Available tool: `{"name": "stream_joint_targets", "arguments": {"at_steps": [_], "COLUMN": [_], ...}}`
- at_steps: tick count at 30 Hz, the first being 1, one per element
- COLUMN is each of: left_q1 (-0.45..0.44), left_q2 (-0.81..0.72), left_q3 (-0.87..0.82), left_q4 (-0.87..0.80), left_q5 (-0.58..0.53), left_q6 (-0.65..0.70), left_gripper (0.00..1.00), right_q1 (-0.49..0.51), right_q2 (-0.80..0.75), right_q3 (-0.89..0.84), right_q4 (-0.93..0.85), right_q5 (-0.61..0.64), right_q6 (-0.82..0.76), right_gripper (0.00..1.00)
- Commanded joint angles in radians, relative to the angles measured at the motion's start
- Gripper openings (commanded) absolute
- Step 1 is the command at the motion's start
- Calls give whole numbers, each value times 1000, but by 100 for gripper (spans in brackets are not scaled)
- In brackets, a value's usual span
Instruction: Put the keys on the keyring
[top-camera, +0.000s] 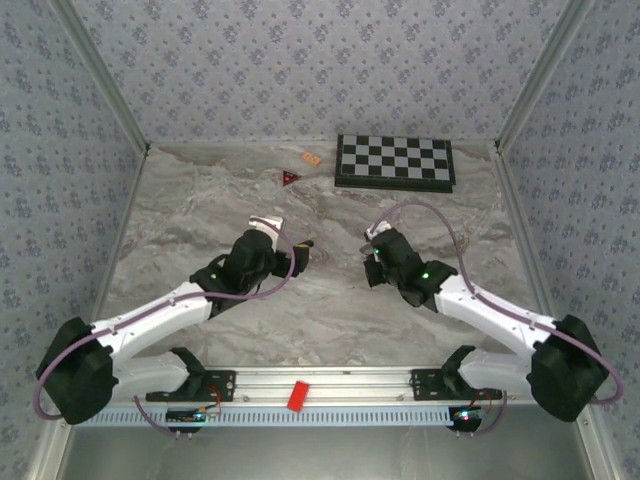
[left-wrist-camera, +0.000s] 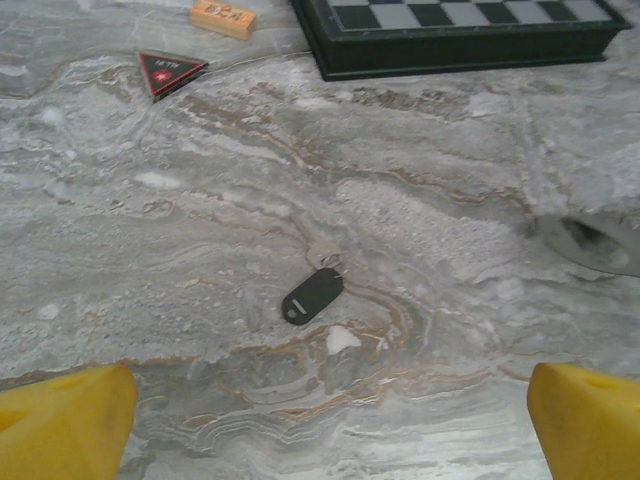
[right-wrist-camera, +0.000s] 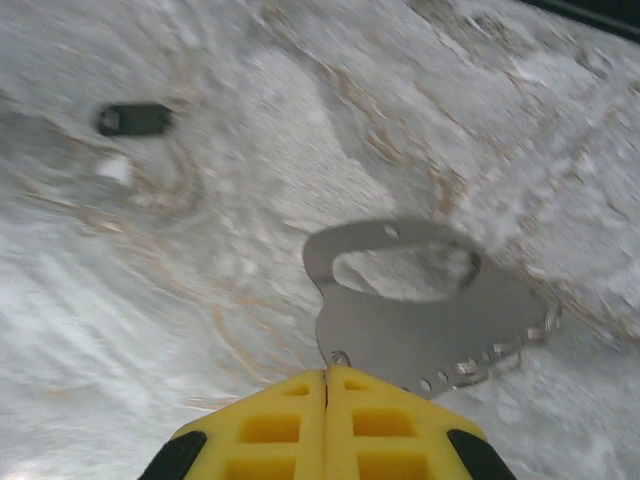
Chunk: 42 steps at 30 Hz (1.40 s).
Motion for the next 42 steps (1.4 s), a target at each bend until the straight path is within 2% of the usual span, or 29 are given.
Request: {"name": "stream_joint_targets", "arguments": {"at_steps": [1, 6, 11, 16, 20, 23, 27, 32, 36, 42], "left_q1": [-6, 1, 31, 94, 147, 163, 165, 171, 175, 181], "left_q2": [-61, -122, -138, -135, -128, -116, -92, -84, -95, -133], "left_q3": [41, 68, 96, 100, 102, 112, 128, 132, 116, 71], "left_q4": [65, 60, 48, 94, 143, 173, 177, 172, 160, 142], "left_q5": [67, 153, 267, 433, 569, 641, 676, 662, 621, 553], "left_q6": [-11, -5, -16, -49, -70, -73, -55, -48, -47, -44], "left_gripper": [100, 100, 99, 91, 79, 73, 68, 68, 68, 70], "right_q1": [-20, -102, -173, -224, -252, -258, -254, -251, -244, -240], "right_q2": [-72, -118, -100, -56, -2, 39, 74, 77, 84, 114], "right_q3": [19, 21, 33, 36, 53, 67, 91, 100, 107, 21], "right_q4": [87, 219, 355, 517, 644, 724, 761, 728, 605, 547], "right_q5": [-185, -426, -623, -795, -908, -974, -995, -977, -906, -805], "right_q6": [-82, -125, -79, -9, 79, 132, 161, 143, 89, 83], "right_gripper": [0, 0, 0, 0, 0, 0, 0, 0, 0, 0]}}
